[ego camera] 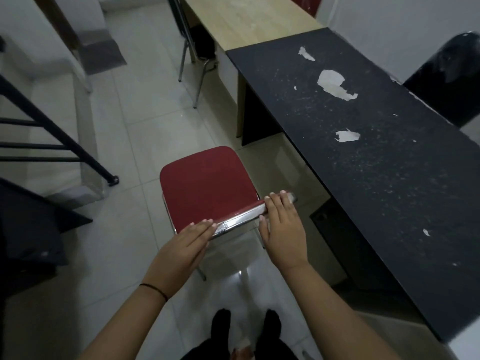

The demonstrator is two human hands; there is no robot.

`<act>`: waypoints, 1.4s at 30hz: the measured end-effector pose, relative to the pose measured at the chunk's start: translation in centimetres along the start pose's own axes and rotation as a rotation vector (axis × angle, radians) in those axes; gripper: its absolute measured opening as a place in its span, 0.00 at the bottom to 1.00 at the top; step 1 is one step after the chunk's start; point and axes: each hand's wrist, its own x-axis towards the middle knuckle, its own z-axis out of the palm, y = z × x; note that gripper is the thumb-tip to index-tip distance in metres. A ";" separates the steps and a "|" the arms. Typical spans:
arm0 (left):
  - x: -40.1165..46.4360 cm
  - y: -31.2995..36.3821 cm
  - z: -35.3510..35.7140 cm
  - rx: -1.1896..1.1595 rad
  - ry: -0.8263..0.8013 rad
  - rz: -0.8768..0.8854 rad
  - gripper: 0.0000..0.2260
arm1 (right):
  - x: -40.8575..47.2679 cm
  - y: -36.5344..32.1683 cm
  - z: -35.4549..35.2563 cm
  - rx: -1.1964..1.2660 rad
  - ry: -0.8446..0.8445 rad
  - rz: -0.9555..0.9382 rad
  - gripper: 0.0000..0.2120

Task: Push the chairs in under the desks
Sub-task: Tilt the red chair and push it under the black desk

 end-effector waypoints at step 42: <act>-4.1 3.9 1.6 -0.127 0.189 -0.118 0.26 | -12.5 -1.0 -1.9 -0.115 0.151 0.165 0.21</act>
